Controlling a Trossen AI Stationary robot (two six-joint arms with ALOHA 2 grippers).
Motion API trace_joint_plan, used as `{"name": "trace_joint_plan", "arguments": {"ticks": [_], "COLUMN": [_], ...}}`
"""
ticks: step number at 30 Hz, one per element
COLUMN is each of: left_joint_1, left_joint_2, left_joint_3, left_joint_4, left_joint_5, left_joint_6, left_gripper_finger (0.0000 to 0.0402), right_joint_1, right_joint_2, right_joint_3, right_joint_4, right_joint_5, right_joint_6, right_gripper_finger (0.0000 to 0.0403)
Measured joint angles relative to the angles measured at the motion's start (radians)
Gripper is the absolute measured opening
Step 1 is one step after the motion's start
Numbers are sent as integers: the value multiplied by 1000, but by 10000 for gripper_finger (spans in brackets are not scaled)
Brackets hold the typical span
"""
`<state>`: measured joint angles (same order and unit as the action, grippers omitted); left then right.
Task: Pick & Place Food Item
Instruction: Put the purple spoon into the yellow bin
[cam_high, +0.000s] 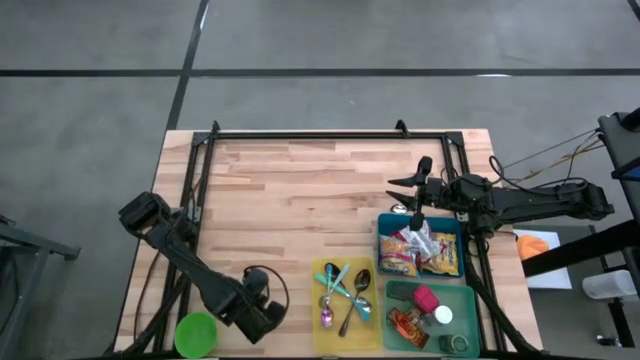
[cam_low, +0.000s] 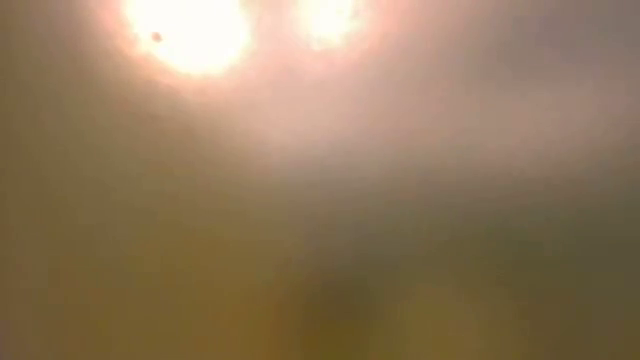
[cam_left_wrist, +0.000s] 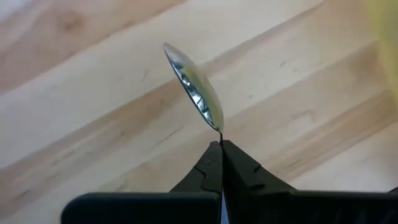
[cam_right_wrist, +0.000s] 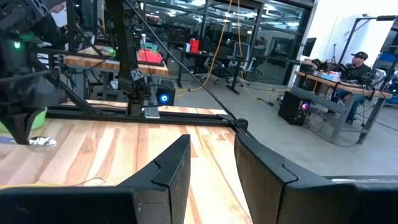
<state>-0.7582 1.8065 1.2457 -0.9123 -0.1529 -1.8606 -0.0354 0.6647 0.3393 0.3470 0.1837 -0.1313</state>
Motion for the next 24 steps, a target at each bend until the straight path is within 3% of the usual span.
{"name": "trace_joint_plan", "arguments": {"ticks": [14, 20, 24], "left_joint_1": [24, 93, 157], "left_joint_2": [-4, -5, -5], "left_joint_3": [174, 208, 209], "left_joint_4": [-143, -109, -14], "left_joint_5": [-249, -347, -351], "left_joint_6": [51, 140, 268], "left_gripper_finger": [0, 0, 0], "right_joint_1": [0, 0, 0], "right_joint_2": [0, 0, 0], "right_joint_3": [0, 0, 0], "right_joint_4": [0, 0, 0], "right_joint_5": [0, 0, 0], "right_joint_6": [0, 0, 0], "right_gripper_finger": [121, 121, 121]}}
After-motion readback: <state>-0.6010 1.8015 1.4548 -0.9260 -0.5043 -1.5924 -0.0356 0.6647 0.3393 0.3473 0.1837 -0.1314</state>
